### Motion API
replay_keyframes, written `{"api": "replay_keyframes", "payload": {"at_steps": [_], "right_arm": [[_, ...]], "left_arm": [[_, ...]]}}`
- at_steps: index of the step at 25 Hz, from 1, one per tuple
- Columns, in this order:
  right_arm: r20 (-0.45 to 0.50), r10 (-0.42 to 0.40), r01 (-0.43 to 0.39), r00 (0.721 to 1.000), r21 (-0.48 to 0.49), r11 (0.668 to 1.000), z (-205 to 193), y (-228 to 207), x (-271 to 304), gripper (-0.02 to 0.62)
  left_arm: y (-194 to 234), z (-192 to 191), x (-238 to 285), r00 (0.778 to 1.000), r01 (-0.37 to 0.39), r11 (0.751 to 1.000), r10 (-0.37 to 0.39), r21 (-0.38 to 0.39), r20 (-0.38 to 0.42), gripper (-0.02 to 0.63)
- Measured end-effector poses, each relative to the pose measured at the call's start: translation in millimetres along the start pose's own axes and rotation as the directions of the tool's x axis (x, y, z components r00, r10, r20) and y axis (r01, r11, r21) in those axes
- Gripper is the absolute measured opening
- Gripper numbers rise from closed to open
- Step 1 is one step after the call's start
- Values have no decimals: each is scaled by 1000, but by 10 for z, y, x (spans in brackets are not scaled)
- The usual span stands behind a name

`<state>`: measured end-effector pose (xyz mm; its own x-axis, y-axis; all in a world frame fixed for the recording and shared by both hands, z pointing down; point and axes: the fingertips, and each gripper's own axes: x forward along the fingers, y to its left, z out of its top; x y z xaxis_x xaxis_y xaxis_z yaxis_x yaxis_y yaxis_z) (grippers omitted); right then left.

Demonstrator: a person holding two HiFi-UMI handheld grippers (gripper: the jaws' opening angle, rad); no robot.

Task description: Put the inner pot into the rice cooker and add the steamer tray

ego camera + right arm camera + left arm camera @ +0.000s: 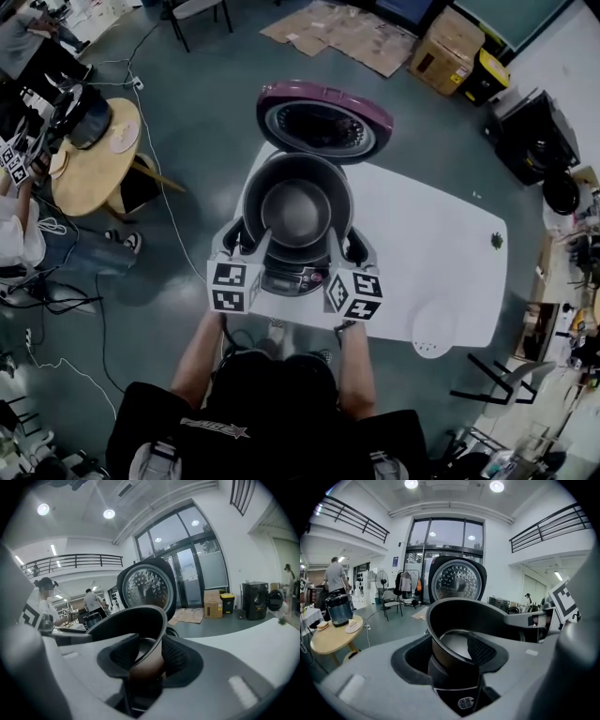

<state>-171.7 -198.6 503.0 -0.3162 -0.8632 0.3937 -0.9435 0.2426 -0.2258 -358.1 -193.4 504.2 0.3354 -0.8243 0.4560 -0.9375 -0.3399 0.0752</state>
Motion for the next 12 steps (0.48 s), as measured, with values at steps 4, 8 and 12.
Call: {"api": "replay_keyframes", "payload": {"at_steps": [4, 8, 12], "right_arm": [[-60, -19, 18, 998, -8, 1000, -124, -35, 118, 153], [-121, -32, 31, 992, -8, 999, -247, -80, 206, 155], [-174, -43, 42, 984, -11, 999, -350, -109, 276, 159]], "left_arm": [[58, -76, 120, 999, -1, 999, 3, 33, -46, 244], [80, -204, 247, 993, 8, 999, -4, 37, -115, 245], [95, -353, 352, 981, 17, 999, -9, 40, -192, 245]]}}
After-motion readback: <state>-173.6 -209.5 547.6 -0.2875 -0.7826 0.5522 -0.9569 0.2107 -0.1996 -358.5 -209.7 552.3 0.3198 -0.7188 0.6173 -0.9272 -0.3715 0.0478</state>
